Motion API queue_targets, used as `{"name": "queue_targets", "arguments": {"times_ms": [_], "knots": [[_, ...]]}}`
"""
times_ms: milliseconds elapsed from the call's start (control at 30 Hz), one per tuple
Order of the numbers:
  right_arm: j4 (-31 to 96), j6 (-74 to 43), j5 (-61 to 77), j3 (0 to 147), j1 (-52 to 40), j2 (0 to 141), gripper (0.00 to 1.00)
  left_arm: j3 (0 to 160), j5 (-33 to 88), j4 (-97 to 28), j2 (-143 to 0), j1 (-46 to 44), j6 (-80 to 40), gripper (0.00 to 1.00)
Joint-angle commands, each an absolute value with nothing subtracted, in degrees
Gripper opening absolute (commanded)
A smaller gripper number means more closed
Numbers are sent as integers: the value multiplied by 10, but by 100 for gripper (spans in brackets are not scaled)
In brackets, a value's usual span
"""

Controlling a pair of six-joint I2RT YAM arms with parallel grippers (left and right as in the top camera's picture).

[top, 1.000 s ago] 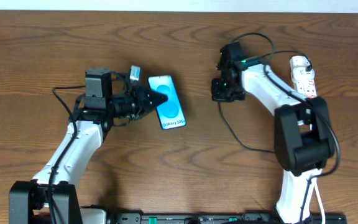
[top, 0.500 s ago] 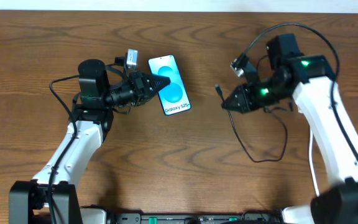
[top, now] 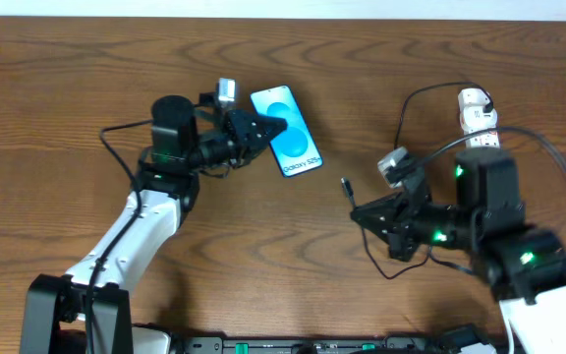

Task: Plug charger to phone and switch on socket
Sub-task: 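Carry the USB-C plug with the right gripper toward the phone's bottom port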

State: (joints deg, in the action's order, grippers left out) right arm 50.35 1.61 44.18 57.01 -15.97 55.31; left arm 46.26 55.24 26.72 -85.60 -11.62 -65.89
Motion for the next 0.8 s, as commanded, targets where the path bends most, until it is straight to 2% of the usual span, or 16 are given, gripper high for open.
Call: {"name": "queue_targets", "arguments": {"times_ms": [0, 167, 367, 633, 767], "knots": [[394, -166, 430, 471, -197, 526, 1, 470, 536, 278, -861, -127, -744, 7], [301, -251, 430, 426, -231, 549, 2, 470, 548, 278, -861, -126, -793, 8], [285, -298, 430, 426, -249, 590, 2, 470, 548, 278, -861, -126, -725, 7], [260, -297, 433, 427, -249, 592, 1, 470, 565, 278, -861, -126, -672, 7], [235, -245, 432, 437, -249, 592, 2, 470, 608, 277, -861, -126, -638, 7]]}}
